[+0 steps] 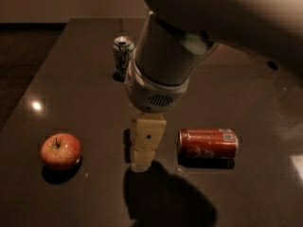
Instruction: Move apple near 7up can
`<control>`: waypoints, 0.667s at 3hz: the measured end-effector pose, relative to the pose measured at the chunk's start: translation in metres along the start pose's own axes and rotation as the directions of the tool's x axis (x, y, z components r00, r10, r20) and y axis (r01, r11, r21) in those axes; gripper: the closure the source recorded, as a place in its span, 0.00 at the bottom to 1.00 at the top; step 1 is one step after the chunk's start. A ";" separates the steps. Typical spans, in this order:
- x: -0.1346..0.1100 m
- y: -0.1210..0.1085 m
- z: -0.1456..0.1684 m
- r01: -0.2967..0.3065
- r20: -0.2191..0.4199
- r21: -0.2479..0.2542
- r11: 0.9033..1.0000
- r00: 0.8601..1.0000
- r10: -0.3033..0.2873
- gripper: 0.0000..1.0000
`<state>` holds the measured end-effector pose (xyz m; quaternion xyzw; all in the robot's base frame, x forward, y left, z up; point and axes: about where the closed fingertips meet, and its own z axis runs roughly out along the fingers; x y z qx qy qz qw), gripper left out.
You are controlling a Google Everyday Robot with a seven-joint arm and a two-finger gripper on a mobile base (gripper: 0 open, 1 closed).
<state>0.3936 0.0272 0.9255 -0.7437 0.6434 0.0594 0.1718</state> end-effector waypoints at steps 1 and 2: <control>-0.033 0.005 0.029 0.029 0.021 -0.026 0.999 0.999 -0.029 0.00; -0.063 0.011 0.059 0.054 0.050 -0.055 0.997 0.997 -0.051 0.00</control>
Offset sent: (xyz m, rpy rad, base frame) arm -0.0178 0.1173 -0.0691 0.0508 0.0896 0.1128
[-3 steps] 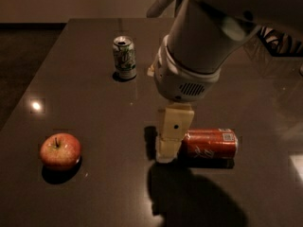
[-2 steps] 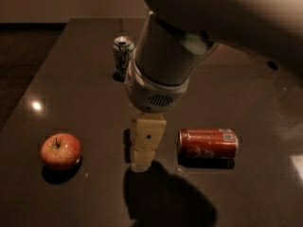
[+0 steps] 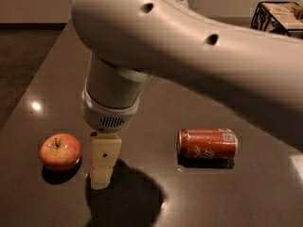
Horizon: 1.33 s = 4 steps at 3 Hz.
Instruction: Move apple near 7up can
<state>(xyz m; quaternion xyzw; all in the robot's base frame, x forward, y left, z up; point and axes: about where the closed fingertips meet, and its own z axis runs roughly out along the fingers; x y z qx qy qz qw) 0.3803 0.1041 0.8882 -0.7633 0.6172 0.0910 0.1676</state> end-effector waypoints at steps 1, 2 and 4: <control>-0.021 0.004 0.028 0.017 0.014 -0.030 0.999 1.000 -0.016 0.00; -0.038 0.007 0.048 0.025 0.017 -0.055 0.998 1.000 -0.024 0.00; -0.065 0.006 0.066 0.020 0.015 -0.087 0.996 1.000 -0.019 0.14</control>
Offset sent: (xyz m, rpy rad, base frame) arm -0.0163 0.0796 -0.0538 -0.0032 0.0833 0.0589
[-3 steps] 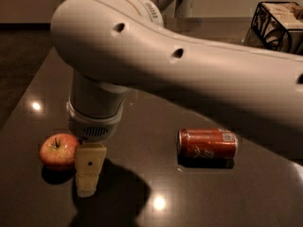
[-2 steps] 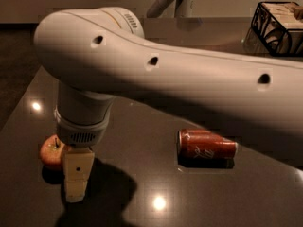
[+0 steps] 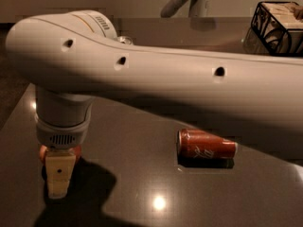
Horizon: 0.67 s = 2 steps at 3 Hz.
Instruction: Move apple near 7up can
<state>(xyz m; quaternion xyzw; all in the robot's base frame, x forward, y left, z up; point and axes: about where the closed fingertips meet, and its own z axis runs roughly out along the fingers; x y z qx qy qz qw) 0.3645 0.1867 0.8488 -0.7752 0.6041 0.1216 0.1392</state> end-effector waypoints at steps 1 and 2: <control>0.001 -0.011 -0.005 -0.030 0.006 0.005 1.000 1.000 0.030 0.37; 0.011 -0.027 -0.017 -0.067 0.012 0.024 0.997 0.998 0.067 0.60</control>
Offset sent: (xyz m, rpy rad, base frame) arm 0.0558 -0.0223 0.0197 0.0271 0.0142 -0.1264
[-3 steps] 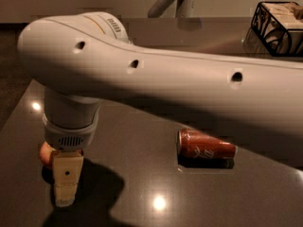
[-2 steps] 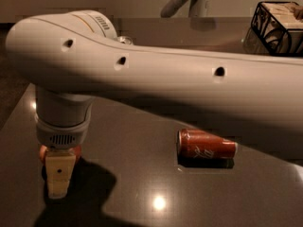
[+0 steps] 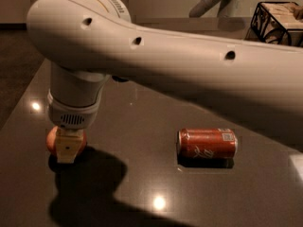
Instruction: Move apple near 7up can
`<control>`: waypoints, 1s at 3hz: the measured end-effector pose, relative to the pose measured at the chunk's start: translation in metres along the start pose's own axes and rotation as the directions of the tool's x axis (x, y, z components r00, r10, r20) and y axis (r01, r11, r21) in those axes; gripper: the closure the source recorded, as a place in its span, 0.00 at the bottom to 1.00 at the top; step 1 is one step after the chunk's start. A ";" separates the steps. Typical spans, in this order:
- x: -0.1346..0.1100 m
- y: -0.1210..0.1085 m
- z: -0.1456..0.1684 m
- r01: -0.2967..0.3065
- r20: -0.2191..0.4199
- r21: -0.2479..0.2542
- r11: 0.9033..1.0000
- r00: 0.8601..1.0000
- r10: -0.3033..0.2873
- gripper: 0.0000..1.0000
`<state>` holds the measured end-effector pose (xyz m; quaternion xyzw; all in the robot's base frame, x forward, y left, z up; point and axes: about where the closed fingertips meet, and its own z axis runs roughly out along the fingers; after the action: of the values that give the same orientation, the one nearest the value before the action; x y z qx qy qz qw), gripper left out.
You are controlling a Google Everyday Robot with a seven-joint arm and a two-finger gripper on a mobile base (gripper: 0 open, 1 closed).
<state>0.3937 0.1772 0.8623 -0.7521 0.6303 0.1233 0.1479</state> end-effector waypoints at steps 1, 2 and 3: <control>0.019 -0.026 -0.021 -0.067 -0.001 0.045 0.997 0.998 0.067 0.84; 0.049 -0.058 -0.047 -0.173 -0.006 0.119 0.978 0.984 0.175 1.00; 0.100 -0.110 -0.079 -0.344 0.023 0.221 0.912 0.937 0.348 1.00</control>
Offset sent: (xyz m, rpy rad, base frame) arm 0.1248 -0.1044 0.0438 0.0010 -0.0726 -0.4103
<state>0.5199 0.0735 0.9058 -0.6083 0.7645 0.0699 0.2014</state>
